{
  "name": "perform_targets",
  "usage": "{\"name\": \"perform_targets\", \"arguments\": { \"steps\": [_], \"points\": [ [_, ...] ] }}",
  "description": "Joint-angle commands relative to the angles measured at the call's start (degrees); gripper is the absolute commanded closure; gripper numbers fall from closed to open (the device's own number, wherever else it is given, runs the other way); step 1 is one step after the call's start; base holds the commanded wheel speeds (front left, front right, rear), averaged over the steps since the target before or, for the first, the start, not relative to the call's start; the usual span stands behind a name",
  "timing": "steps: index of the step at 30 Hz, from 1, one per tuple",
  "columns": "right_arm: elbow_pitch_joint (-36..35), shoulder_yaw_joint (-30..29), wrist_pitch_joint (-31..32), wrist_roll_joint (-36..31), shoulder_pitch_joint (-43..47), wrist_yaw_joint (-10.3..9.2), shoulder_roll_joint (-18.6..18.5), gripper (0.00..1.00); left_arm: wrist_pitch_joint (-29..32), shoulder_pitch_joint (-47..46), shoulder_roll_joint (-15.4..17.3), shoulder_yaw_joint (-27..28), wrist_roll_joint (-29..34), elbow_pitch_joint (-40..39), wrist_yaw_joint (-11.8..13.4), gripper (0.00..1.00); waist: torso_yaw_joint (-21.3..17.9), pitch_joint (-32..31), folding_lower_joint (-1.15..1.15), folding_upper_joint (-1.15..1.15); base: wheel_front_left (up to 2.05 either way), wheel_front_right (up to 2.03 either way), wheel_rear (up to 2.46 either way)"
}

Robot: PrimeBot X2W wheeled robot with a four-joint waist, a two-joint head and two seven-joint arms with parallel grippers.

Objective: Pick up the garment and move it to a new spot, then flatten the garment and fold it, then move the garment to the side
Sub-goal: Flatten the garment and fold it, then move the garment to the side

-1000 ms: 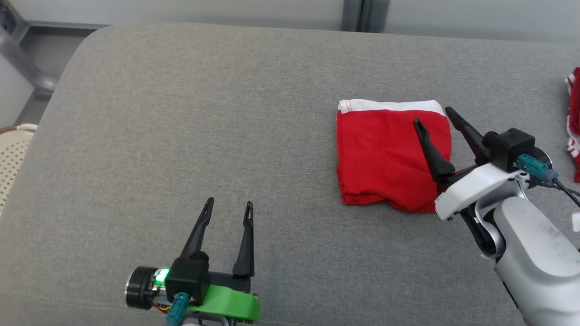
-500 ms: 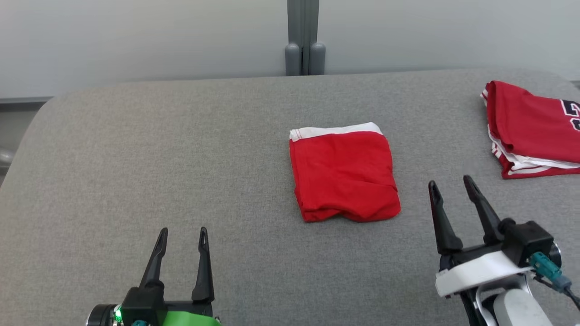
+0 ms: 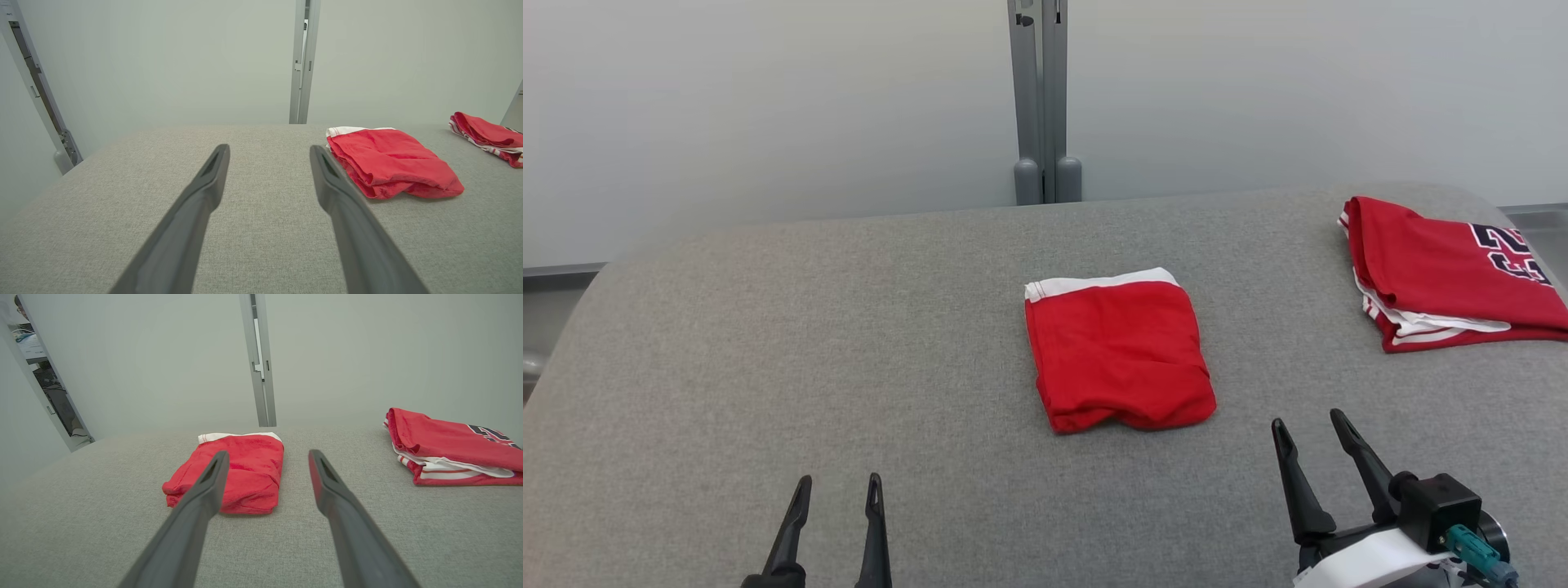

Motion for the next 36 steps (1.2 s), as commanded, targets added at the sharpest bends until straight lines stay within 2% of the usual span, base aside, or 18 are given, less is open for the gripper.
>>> {"name": "perform_targets", "arguments": {
  "steps": [1,36],
  "points": [
    [-0.28,0.17,-0.13,0.19,0.68,-0.08,-0.03,0.00,-0.13,1.01,0.12,0.40,0.36,0.13,-0.22,0.00,-0.35,-0.47,0.00,0.00,0.00,0.00,0.00],
    [-1.03,0.24,-0.13,-0.33,1.30,-0.08,0.17,0.00,-0.13,0.27,0.12,1.35,0.89,1.10,-1.13,0.00,-0.27,-1.17,0.00,0.00,0.00,0.00,0.00]
  ]
}}
